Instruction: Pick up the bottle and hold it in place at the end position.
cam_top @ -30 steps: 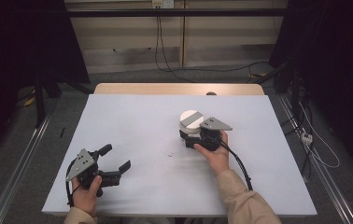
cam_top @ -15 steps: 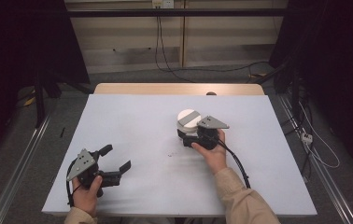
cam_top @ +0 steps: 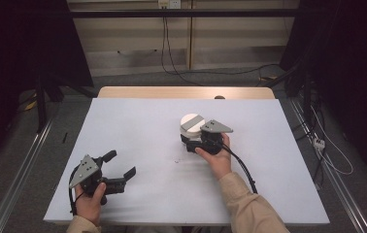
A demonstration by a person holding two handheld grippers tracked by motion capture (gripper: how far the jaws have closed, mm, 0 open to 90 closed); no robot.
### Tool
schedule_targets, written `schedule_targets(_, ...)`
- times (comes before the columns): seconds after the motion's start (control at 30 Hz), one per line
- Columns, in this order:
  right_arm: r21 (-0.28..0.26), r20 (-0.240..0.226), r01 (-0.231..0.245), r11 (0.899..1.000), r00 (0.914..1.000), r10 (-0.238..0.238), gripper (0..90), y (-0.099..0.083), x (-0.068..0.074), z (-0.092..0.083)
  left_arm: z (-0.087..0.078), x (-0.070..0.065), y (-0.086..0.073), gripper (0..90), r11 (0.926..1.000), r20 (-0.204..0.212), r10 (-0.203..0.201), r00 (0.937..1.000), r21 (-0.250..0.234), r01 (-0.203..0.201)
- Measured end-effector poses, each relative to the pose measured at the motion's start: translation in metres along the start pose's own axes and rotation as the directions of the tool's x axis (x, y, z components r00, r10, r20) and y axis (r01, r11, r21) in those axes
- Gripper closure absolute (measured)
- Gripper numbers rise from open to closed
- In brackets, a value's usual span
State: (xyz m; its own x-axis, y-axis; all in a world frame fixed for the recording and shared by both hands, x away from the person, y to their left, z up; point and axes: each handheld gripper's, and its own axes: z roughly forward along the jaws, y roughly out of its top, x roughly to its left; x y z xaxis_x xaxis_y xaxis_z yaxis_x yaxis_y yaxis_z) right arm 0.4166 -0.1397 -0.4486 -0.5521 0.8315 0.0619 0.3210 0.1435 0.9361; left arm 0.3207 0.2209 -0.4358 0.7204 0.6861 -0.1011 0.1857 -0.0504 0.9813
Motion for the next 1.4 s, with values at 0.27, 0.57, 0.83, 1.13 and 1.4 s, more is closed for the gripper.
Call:
schedule_targets(0.27, 0.01, 0.002, 0.017, 1.0, 0.9998, -0.017, 18.5, 0.001, 0.002, 0.003, 0.0, 0.0, 0.0, 4.5, 1.0, 0.0, 0.0, 1.0, 0.001, 0.0)
schedule_targets(0.57, 0.024, -0.005, 0.02, 1.0, 0.9998, -0.019, 18.6, 0.002, 0.005, 0.008, 0.0, 0.0, 0.0, 4.5, 1.0, 0.002, 0.001, 1.0, -0.001, -0.001)
schedule_targets(0.83, 0.034, 0.002, 0.057, 0.998, 0.9984, -0.057, 18.6, -0.001, 0.008, 0.01, 0.002, -0.001, 0.001, 4.5, 1.0, 0.009, -0.001, 1.0, -0.003, 0.001)
schedule_targets(1.13, 0.032, 0.002, 0.06, 0.998, 0.9982, -0.06, 18.6, -0.002, 0.008, 0.01, 0.008, -0.002, 0.003, 4.5, 0.9998, 0.022, 0.021, 0.9995, 0.006, -0.021)
schedule_targets(1.4, 0.04, -0.003, 0.056, 0.998, 0.9985, -0.055, 18.6, -0.002, 0.007, 0.008, 0.01, -0.002, 0.006, 4.0, 1.0, 0.018, 0.005, 0.9998, 0.005, -0.005)
